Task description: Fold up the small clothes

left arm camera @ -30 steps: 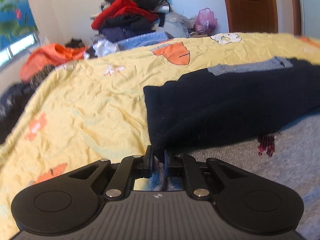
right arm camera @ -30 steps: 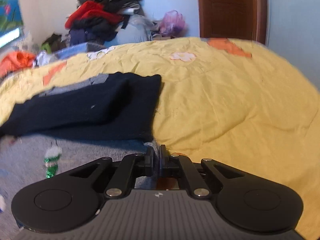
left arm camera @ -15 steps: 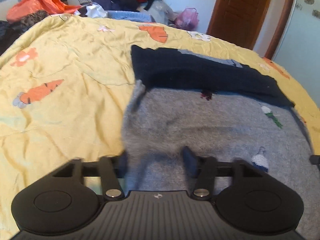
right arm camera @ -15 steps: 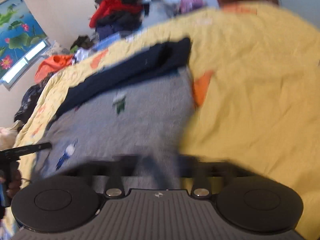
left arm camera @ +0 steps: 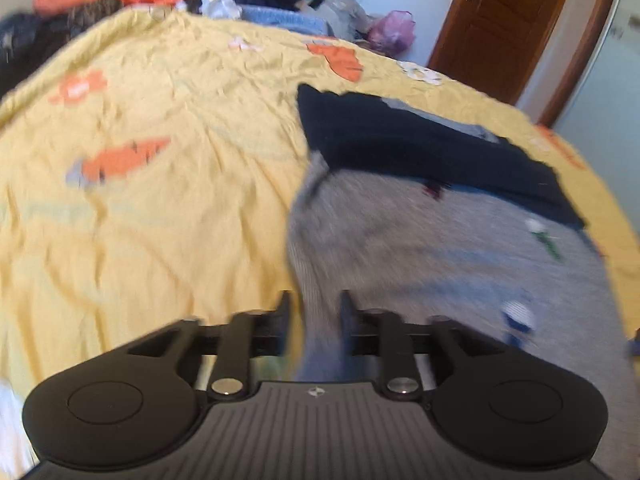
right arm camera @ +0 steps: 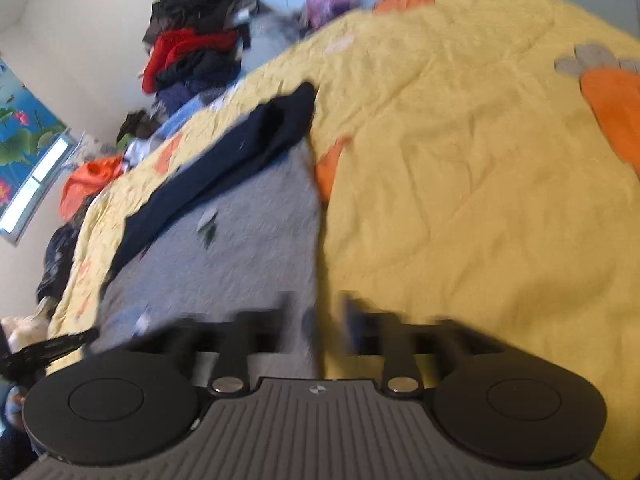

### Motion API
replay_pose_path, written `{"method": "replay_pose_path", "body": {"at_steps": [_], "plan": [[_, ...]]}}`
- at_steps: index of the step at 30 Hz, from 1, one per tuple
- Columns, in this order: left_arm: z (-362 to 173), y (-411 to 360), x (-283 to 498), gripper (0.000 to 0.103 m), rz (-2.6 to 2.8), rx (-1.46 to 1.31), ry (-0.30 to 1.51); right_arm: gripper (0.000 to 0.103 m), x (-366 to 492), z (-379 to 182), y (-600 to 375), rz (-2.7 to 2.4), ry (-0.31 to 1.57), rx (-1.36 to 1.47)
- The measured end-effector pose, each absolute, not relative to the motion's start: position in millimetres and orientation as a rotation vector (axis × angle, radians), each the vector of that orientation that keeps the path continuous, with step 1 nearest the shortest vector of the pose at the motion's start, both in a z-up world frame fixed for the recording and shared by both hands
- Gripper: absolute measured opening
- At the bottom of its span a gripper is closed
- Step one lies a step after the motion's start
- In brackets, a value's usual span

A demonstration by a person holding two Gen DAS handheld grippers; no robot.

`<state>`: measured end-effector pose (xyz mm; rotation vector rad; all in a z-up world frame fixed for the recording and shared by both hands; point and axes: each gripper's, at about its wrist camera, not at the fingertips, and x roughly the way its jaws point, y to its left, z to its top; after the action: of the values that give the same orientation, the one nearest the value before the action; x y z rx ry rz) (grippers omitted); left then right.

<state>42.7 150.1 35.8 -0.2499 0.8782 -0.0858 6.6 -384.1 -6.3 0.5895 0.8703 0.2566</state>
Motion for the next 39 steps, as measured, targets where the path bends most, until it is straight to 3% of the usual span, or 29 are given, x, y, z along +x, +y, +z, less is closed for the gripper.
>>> {"method": "replay_pose_path", "body": {"at_steps": [1,2,9,16,24,27,28,29,30,31,39], "plan": [[34.4,153.5,31.7,0.065,-0.114,-0.287,0.884,0.070,-2.7,-5.6,-385.2,0.285,0.867,0.611],[32.1,155.1,19.0,0.073,-0.151,-0.324,0.890,0.070,-11.8,-6.3,-386.9,0.308,0.874,0.631],[11.0,182.2,-31.7,0.074,-0.413,-0.631,0.997,0.069,-47.9,-34.3,-400.9,0.561,1.035,0.945],[-9.4,218.5,-57.3,0.073,-0.509,-0.876,1.091,0.070,-70.6,-27.7,-377.0,0.691,1.165,0.873],[-12.6,207.3,-78.5,0.073,-0.554,-0.861,1.169,0.070,-81.8,-23.6,-377.3,0.699,1.163,0.899],[-8.9,198.7,-86.1,0.072,-0.540,-0.821,1.147,0.059,-84.0,-23.6,-376.3,0.684,1.174,0.872],[-8.0,197.4,-87.8,0.064,-0.524,-0.814,1.140,0.042,-84.9,-23.8,-375.9,0.672,1.178,0.855],[-7.8,196.0,-88.2,0.037,-0.498,-0.794,1.144,0.019,-86.3,-26.0,-376.1,0.653,1.185,0.822],[-8.9,192.9,-87.2,0.021,-0.473,-0.759,1.166,0.010,-87.0,-28.7,-374.9,0.632,1.198,0.787],[-10.7,189.6,-85.8,0.005,-0.454,-0.726,1.194,0.010,-88.0,-31.1,-376.2,0.632,1.200,0.790],[-4.8,184.6,-101.5,0.004,-0.461,-0.581,1.212,0.011,-108.4,-4.1,-414.6,0.572,1.113,0.682]]}}
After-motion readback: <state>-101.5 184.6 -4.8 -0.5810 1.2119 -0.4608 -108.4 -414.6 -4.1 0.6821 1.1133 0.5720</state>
